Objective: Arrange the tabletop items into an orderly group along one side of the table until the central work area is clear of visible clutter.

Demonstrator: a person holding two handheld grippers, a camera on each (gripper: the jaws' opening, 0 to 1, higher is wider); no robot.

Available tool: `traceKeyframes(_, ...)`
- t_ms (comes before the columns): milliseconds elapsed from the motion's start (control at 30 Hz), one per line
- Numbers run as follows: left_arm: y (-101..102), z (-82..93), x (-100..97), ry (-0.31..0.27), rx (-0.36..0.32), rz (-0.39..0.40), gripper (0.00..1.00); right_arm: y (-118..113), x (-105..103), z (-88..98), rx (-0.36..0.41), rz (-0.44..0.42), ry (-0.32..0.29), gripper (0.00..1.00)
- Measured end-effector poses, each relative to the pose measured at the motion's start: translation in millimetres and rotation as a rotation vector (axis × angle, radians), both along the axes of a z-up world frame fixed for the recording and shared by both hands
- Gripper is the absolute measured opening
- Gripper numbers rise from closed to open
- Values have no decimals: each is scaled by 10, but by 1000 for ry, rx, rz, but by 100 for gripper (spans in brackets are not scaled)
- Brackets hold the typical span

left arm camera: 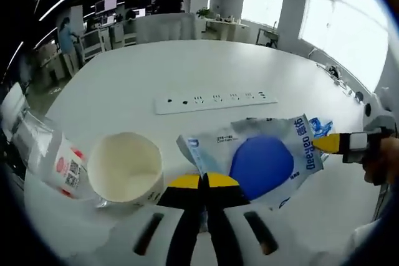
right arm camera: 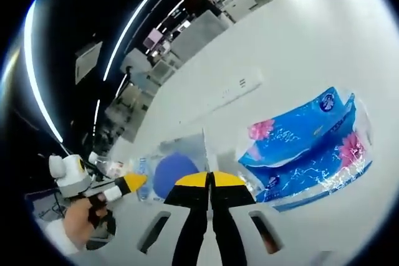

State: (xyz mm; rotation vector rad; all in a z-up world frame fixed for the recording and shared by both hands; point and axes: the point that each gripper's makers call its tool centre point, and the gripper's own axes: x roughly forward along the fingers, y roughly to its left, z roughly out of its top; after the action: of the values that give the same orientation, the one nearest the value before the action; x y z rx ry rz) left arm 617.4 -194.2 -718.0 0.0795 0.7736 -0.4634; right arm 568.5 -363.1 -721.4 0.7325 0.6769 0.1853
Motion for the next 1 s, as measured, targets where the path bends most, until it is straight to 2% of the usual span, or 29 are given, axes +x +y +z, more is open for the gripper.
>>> traceKeyframes(267,15,-71,27,8,9,14,0,1,32,-49,24,-15,12,0)
traceKeyframes(433,26,-116,28,17,-3,17,0,6,31,-72,-5,-8,4,0)
traceKeyframes(600,69,-112,79,-10,3,46,0,-18,32,-110,-21,-15,2,0)
traceKeyframes(733,79,-104,104,-26,11,52,0,76,57,8,43,4,-35,0)
traceKeyframes(833,79,-114,110,-34,15,55,0,141,25,76,19,45,-69,4)
traceKeyframes(1000,88,-187,85,-14,10,72,0,312,-177,85,14,126,-64,9)
